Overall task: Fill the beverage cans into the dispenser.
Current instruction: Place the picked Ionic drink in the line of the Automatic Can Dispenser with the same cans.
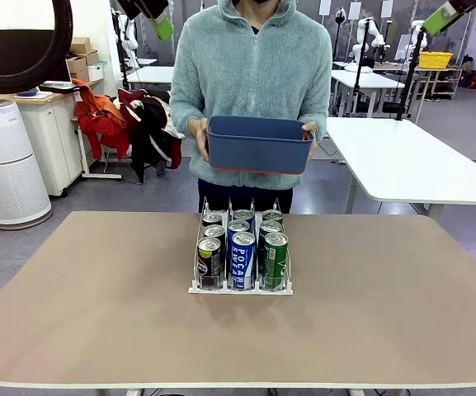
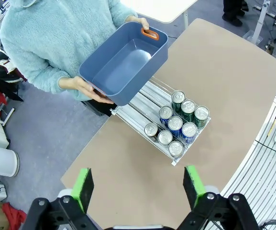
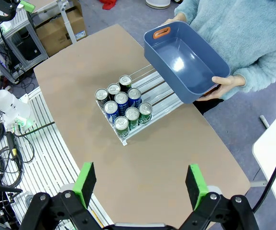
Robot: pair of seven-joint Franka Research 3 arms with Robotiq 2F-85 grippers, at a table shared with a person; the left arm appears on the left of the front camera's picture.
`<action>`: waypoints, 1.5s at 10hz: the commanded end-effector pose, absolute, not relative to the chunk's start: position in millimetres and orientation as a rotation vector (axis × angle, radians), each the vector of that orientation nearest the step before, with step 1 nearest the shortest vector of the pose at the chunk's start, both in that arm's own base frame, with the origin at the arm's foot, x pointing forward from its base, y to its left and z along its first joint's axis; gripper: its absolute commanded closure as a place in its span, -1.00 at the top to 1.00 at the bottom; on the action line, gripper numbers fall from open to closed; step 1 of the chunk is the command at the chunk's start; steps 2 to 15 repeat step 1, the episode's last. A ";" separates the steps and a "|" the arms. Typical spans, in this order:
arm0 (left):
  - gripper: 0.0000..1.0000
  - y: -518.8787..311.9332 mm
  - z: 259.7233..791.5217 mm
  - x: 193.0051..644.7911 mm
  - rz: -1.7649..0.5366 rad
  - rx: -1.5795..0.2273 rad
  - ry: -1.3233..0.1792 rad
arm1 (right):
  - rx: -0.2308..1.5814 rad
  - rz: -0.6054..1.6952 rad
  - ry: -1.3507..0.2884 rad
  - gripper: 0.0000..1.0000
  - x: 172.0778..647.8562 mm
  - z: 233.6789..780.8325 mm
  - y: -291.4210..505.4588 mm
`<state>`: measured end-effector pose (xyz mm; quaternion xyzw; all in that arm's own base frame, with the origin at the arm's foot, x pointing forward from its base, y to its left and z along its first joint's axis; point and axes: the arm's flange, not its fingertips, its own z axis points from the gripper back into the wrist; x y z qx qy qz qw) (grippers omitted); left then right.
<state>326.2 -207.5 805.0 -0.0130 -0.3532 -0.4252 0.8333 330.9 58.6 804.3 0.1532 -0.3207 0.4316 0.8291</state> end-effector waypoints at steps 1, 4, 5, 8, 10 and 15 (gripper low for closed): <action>1.00 -207.1 805.7 325.2 -0.901 -0.027 -0.751 | 0.325 0.908 -0.678 1.00 327.6 801.0 60.3; 1.00 -207.1 805.7 325.2 -0.901 -0.027 -0.751 | 0.325 0.908 -0.678 1.00 327.6 801.0 60.3; 1.00 -207.1 805.7 325.2 -0.901 -0.027 -0.751 | 0.325 0.908 -0.678 1.00 327.6 801.0 60.3; 1.00 -207.1 805.7 325.2 -0.901 -0.027 -0.751 | 0.325 0.908 -0.678 1.00 327.6 801.0 60.3; 1.00 -207.1 805.7 325.2 -0.901 -0.027 -0.751 | 0.325 0.908 -0.678 1.00 327.6 801.0 60.3; 1.00 -207.1 805.7 325.2 -0.901 -0.027 -0.751 | 0.325 0.908 -0.678 1.00 327.6 801.0 60.3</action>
